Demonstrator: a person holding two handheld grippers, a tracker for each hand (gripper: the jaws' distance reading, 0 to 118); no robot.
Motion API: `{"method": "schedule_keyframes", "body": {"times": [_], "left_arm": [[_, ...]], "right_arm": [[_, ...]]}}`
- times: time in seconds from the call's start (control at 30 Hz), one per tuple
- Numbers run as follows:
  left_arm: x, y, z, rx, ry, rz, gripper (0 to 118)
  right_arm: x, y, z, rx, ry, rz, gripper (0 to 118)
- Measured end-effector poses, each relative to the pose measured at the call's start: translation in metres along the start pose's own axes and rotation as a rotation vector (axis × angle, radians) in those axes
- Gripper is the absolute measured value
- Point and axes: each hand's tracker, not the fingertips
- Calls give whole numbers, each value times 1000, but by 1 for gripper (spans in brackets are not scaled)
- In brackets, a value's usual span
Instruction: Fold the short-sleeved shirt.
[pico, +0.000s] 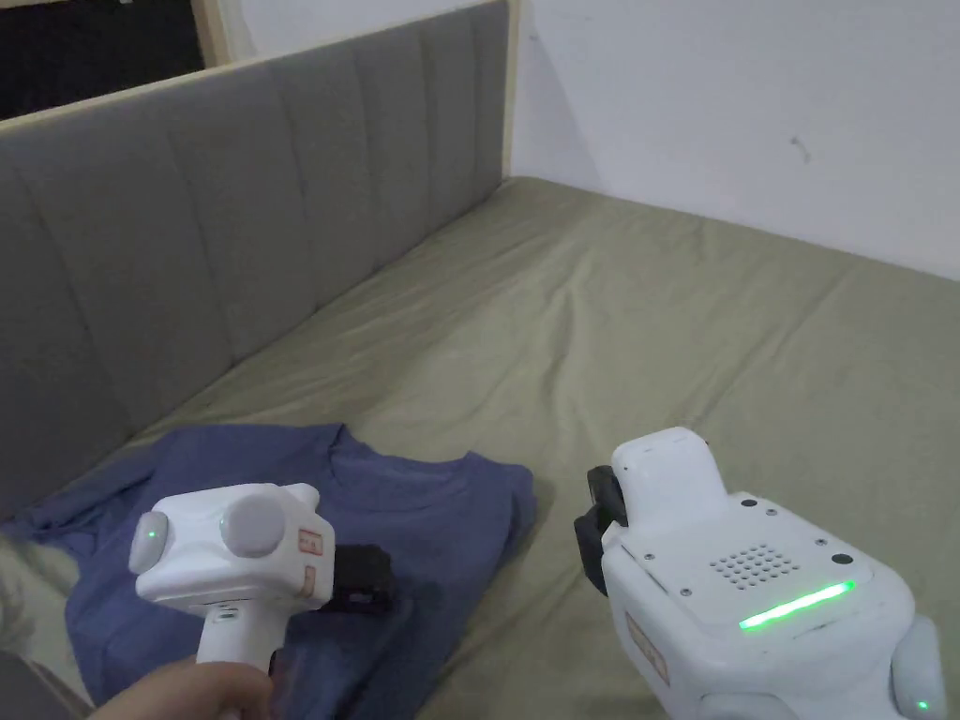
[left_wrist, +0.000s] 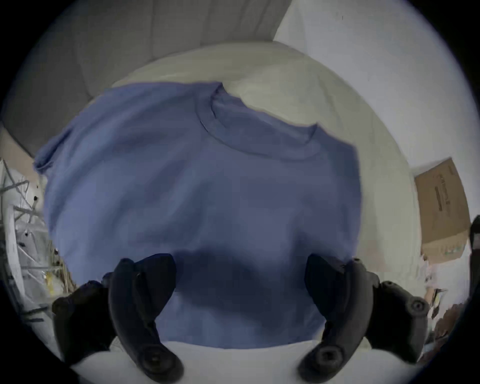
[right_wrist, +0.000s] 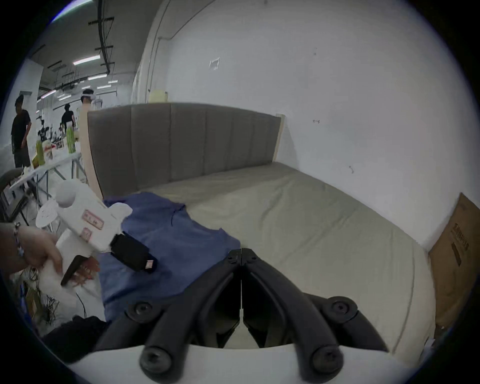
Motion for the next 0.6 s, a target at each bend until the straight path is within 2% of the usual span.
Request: {"method": "schedule_keyframes", "body": {"times": [0.07,0.1,0.17,0.23,0.3,0.33,0.37,0.43,0.47,0.5,0.6], "left_arm": [[11,0,-28,-57,91,-62,109],[16,-4,-38,-25,124,-130,115],[26,-8,-49,27,213,-217,118],[27,-10,-43,30,196,-149,118],[21,-10,-33,30,159,-160,118],[16,-16,-24,77,116,-150,114],[15,-25,-8,128,90,-159,102],[13,-41,27,251,138,-177,29],[9,-45,38,273,138,-161,0],[-4,-43,43,291,205,-140,0],[-24,-49,83,367,99,-39,0]], "right_arm": [[4,-8,-10,-29,12,-18,0],[6,-11,-13,-38,16,-35,0],[10,-14,-18,-51,16,-66,0],[14,-15,-22,-54,13,-85,0],[17,-14,-26,-55,2,-100,0],[18,-12,-26,-58,-5,-106,0],[20,-11,-28,-63,-10,-113,0],[25,-10,-30,-77,-21,-139,0],[27,-10,-31,-84,-23,-149,0],[29,-10,-31,-92,-26,-159,0],[35,-11,-29,-102,-35,-185,0]]}}
